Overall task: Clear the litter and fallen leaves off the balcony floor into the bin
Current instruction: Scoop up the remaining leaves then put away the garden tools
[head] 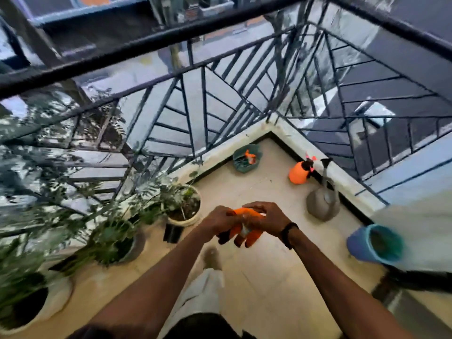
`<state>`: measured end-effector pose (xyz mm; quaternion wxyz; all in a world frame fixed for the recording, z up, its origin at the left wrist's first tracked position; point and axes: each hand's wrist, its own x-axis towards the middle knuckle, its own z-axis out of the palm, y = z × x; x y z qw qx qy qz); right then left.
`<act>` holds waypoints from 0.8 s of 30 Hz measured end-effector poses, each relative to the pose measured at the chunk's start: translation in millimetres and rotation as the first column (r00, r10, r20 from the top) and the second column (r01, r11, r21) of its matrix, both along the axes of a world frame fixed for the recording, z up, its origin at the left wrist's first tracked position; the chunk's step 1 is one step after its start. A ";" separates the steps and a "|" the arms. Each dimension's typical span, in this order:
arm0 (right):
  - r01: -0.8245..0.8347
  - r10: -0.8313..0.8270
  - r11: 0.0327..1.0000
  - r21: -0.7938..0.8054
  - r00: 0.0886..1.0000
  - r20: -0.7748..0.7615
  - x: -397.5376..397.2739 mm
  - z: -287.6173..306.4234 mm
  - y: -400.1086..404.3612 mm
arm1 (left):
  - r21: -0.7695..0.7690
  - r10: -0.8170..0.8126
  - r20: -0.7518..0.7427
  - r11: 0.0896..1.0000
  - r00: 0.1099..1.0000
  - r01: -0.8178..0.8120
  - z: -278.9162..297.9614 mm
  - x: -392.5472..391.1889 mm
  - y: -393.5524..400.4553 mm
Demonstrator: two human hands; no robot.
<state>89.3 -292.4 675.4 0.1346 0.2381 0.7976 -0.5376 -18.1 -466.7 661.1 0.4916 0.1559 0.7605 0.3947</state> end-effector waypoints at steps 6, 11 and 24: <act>-0.051 0.023 0.987 0.153 0.983 0.180 -85.9 -43.2 93.0 | -0.017 0.023 -0.015 1.000 1.000 -0.024 -64.3 -83.3 101.0; -0.224 0.157 0.951 0.214 0.944 0.289 -168.8 -78.6 162.5 | -0.090 0.035 0.037 0.995 0.999 -0.032 -78.9 -158.0 178.4; 0.075 -0.152 0.973 0.220 0.923 0.353 -376.0 -363.4 360.4 | -0.203 0.218 -0.142 0.948 0.966 -0.244 -303.4 -333.1 348.2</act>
